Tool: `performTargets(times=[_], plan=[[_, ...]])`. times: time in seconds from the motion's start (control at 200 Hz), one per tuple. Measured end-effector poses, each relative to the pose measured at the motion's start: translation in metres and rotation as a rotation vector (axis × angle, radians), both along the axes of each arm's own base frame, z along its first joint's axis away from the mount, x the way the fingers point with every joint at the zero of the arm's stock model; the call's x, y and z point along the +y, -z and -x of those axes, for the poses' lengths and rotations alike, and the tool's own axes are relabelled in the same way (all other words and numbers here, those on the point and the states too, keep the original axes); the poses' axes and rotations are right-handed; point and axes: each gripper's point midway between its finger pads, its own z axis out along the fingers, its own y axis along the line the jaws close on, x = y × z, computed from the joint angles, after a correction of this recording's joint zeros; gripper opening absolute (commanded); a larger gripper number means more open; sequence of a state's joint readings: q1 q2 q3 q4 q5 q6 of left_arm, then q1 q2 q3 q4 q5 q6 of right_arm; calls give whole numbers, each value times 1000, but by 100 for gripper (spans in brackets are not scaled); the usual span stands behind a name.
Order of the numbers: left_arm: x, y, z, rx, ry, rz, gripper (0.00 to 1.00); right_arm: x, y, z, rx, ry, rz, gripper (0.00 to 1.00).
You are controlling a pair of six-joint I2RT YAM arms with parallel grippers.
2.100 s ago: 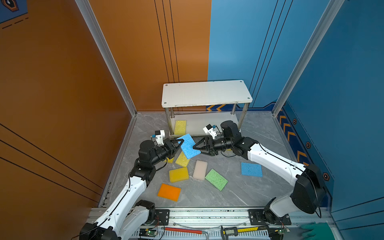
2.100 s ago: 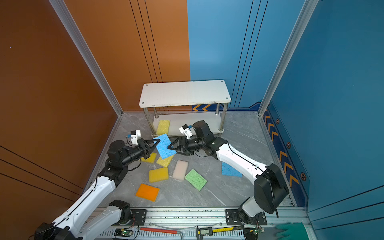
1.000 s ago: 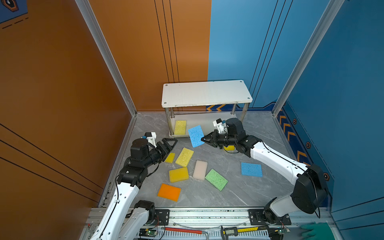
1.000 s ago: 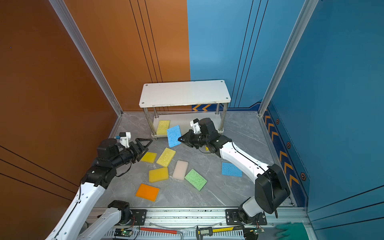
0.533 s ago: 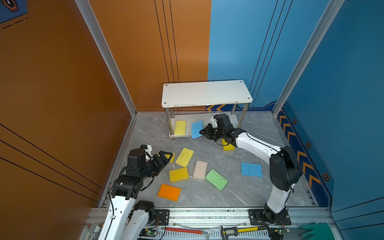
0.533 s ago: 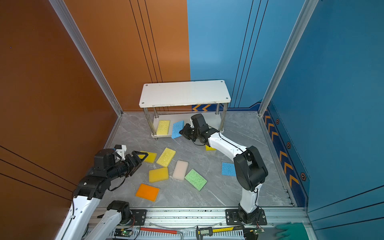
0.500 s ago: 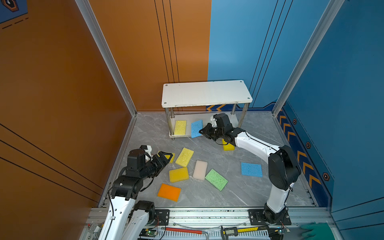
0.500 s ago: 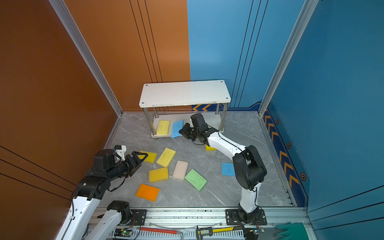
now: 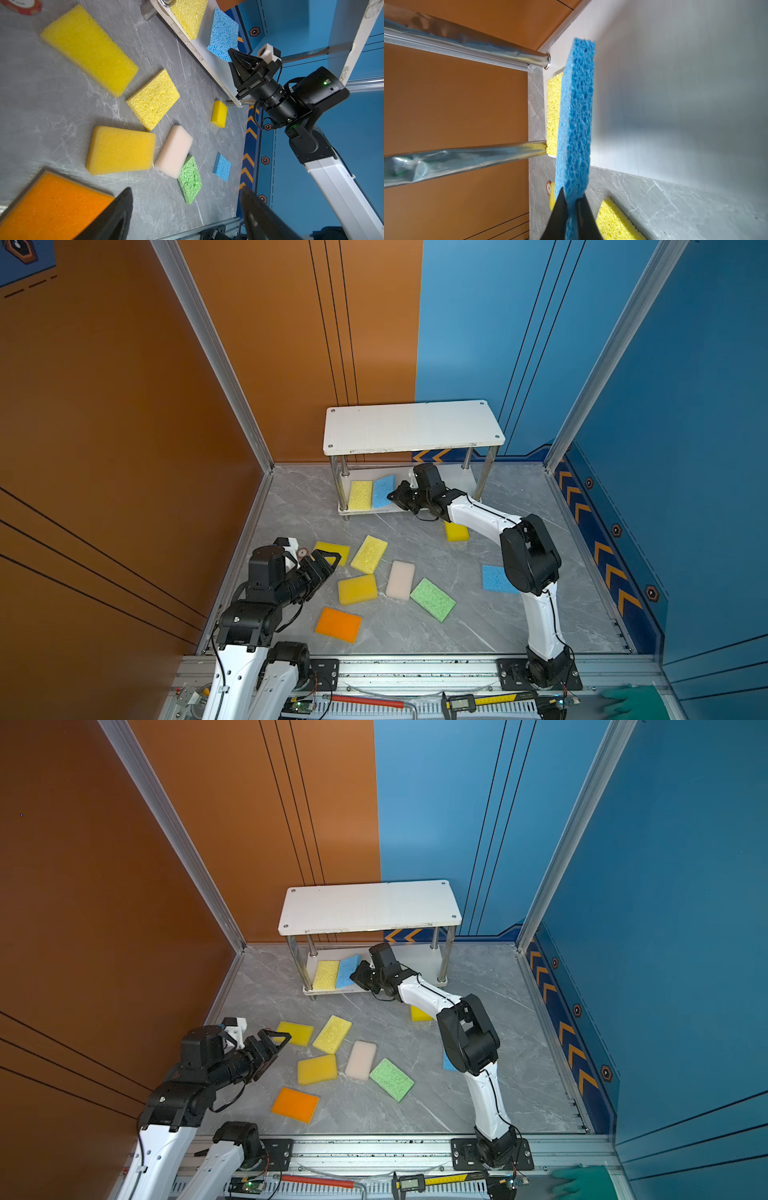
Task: Place and organize the cleaning sponges onto the shelf
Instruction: 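Lower the blue sponge onto the lower shelf beside the yellow sponge, release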
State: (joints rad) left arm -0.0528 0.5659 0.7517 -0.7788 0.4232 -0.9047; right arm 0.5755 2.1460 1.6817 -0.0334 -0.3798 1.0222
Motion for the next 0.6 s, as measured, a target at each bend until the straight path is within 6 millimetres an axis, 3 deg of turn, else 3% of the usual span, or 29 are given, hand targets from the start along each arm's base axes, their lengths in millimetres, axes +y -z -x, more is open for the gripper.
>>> performTargets(times=[0.47,0.601], plan=[[8,8,9,42,-22,5,82,3,22,-13,19,7,12,11],[8,8,9,44,-22,8,82,0,22,-15,19,13,13,18]])
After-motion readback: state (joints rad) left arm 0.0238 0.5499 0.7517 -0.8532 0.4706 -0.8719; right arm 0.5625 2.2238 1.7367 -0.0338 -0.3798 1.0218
